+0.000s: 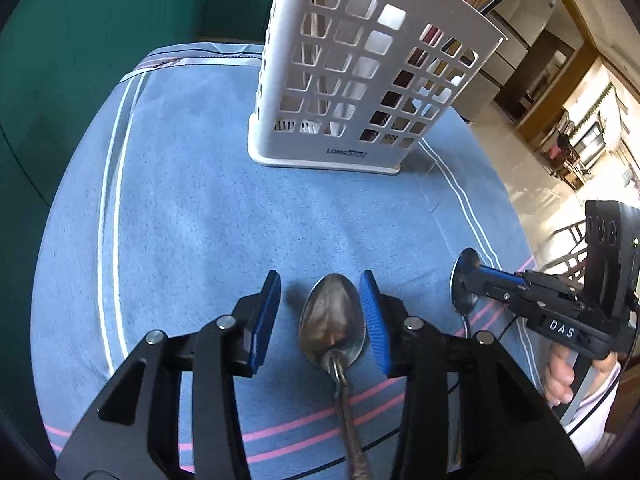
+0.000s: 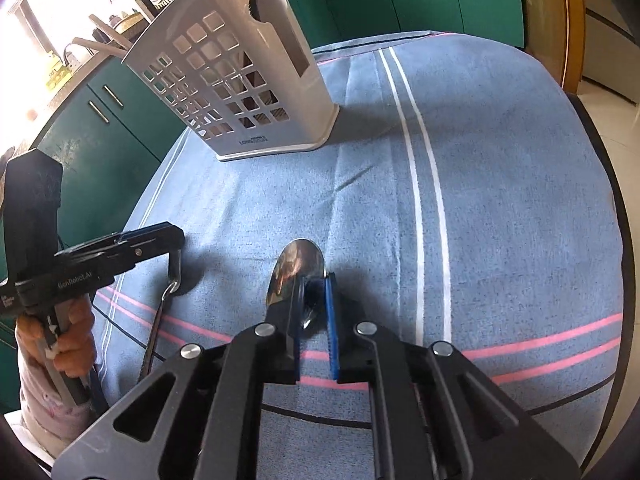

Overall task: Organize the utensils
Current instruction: 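Grasp the silver spoon with the left tool while the right tool holds its spoon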

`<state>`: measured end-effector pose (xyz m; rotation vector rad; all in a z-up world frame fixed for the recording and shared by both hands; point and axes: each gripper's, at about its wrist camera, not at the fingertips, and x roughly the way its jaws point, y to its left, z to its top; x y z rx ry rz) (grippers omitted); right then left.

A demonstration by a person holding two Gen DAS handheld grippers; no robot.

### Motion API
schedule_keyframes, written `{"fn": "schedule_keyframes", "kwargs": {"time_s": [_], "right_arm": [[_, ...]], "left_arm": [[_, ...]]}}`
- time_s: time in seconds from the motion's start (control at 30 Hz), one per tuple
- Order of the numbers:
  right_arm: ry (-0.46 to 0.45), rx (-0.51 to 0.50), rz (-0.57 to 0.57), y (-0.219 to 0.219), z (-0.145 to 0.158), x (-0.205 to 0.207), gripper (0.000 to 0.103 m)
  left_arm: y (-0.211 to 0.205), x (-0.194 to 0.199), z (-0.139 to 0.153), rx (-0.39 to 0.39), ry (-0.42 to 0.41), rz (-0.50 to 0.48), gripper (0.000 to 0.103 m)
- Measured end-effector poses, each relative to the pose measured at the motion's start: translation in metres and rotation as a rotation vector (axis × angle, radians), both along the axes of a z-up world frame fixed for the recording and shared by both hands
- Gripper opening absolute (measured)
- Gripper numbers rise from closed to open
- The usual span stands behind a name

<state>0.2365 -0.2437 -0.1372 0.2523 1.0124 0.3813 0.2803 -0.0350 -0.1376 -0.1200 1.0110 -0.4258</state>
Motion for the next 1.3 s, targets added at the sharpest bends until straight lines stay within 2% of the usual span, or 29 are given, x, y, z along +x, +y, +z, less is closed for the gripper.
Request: {"fn": "schedule_keyframes", "kwargs": {"time_s": [0.17,0.37,0.53,0.57,0.6,0.7,0.73,0.8,1.0,1.07,1.1,1.23,1.3], "right_arm": [[0.000,0.015,-0.003,0.001,0.000,0.005,0.012],[-0.008,0.010,0.001,0.007,0.000,0.011,0.015],[-0.010,0.016,-0.002,0.009,-0.001,0.010,0.015],[-0.010,0.016,-0.003,0.009,-0.001,0.011,0.015],[-0.010,0.016,-0.003,0.009,-0.001,0.011,0.015],[-0.010,0.011,0.000,0.008,-0.001,0.010,0.015],[-0.011,0.011,0.000,0.008,-0.001,0.010,0.015],[-0.012,0.009,0.001,0.008,-0.001,0.009,0.015],[-0.010,0.013,0.002,0.007,-0.001,0.012,0.015],[-0.011,0.005,0.008,0.009,-0.001,0.014,0.015],[-0.011,0.002,0.008,0.010,0.000,0.014,0.015],[-0.016,0.009,0.019,0.013,0.002,0.012,0.007],[-0.019,-0.002,0.020,0.015,0.003,0.010,0.006]], "left_arm": [[-0.005,0.002,-0.005,-0.012,0.016,-0.067,0.030],[-0.002,0.002,-0.006,-0.045,0.014,-0.043,0.029],[0.009,-0.005,-0.003,-0.087,0.018,-0.036,0.030],[0.011,-0.005,-0.004,-0.089,0.015,-0.039,0.031],[0.013,-0.005,-0.004,-0.090,0.015,-0.044,0.038],[0.020,-0.003,-0.006,-0.097,0.015,-0.046,0.039],[0.022,-0.002,-0.007,-0.103,0.022,-0.053,0.031],[0.025,0.001,-0.010,-0.119,0.040,-0.071,0.023],[0.022,0.007,-0.013,-0.135,0.048,-0.088,0.022],[0.020,0.009,-0.015,-0.133,0.050,-0.075,0.015],[0.021,0.008,-0.015,-0.134,0.053,-0.072,0.006],[0.025,0.004,-0.009,-0.123,0.029,-0.041,0.004],[0.030,0.000,-0.004,-0.109,0.011,-0.031,0.004]]}}
